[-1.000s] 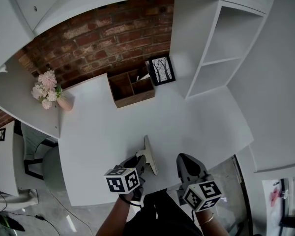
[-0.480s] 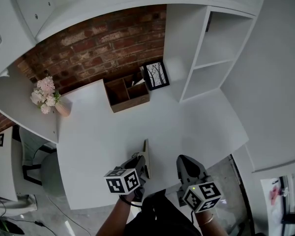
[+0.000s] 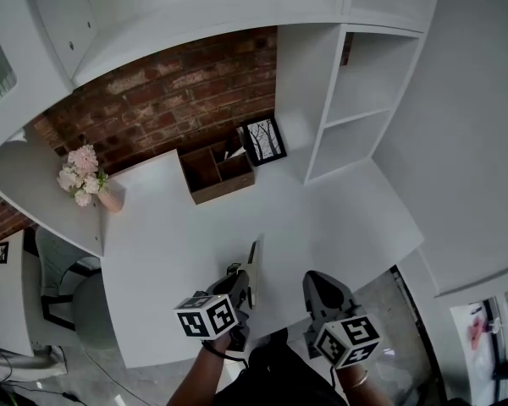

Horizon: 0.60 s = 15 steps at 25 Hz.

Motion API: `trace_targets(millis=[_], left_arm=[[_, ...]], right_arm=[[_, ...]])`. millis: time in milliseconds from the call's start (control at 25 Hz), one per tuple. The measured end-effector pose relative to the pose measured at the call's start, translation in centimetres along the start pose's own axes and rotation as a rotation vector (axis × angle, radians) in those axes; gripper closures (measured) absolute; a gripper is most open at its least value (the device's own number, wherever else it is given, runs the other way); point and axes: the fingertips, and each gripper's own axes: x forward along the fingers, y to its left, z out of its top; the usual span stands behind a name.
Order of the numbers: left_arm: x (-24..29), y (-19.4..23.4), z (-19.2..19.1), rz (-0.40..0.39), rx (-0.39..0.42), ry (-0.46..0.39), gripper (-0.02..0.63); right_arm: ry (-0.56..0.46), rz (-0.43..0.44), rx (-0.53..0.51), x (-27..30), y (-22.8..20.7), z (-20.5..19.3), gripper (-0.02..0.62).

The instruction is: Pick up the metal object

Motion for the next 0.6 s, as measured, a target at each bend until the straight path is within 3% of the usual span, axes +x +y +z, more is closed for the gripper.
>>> trace_targets(millis=[600], left_arm=[[-4.1,-5.5,4.6,-0.097,0.205,-0.117,0.595]], right_arm=[[-0.098,-0.004,0.020,-2.4,2.4,1.5,0.592]])
